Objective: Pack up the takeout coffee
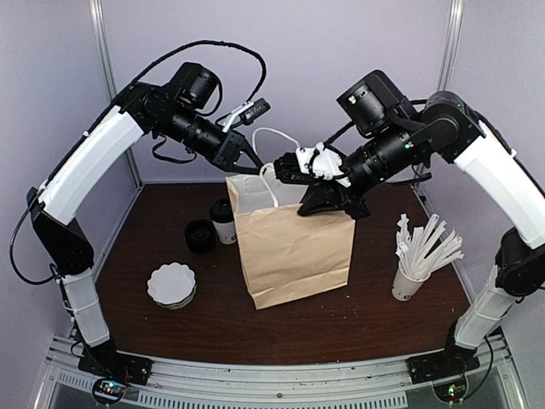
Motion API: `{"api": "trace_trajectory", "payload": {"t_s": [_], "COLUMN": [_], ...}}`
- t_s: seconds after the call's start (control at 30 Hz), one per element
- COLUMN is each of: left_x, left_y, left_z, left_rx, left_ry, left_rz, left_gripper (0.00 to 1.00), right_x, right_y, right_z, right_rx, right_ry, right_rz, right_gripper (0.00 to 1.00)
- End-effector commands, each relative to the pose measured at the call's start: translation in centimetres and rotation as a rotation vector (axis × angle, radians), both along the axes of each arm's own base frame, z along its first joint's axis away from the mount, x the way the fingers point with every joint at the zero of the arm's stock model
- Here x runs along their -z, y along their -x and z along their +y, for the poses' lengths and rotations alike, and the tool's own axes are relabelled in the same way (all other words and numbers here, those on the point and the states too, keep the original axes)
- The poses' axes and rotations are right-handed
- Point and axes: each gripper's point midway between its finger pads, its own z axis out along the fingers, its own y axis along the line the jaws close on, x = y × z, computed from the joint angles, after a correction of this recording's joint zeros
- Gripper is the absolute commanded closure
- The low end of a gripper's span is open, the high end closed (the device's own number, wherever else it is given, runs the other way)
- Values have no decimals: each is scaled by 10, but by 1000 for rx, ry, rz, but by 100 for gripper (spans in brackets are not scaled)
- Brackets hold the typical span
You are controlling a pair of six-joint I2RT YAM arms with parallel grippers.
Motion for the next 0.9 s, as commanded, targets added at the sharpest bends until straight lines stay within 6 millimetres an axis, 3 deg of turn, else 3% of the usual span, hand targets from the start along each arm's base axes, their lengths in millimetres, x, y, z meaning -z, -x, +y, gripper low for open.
{"api": "trace_trajectory", "payload": {"t_s": [0.0,0.23,0.37,0.63,0.87], "left_x": [-32,-80,-93,-88,-68], "left_y": [-3,-12,-15,-21,-29], "left_z": [-2,-1,-1,1,3], "left_rx": [3,-45,-67,-88,-111], "left_ry": [87,194,221,200,138], "left_rz": [-76,-196,-235,-252,-250], "left_gripper": [100,100,100,100,100], "right_x": [-44,-87,-92,-87,-70], "right_y": [-6,-14,-17,-19,-25], "right_z": [-2,2,5,7,9], "right_rx": [29,31,25,28,46], "right_ry": [-100,-197,-206,-193,-145], "right_rz": [-98,-192,-216,-212,-205], "right_gripper": [100,100,100,100,100]}}
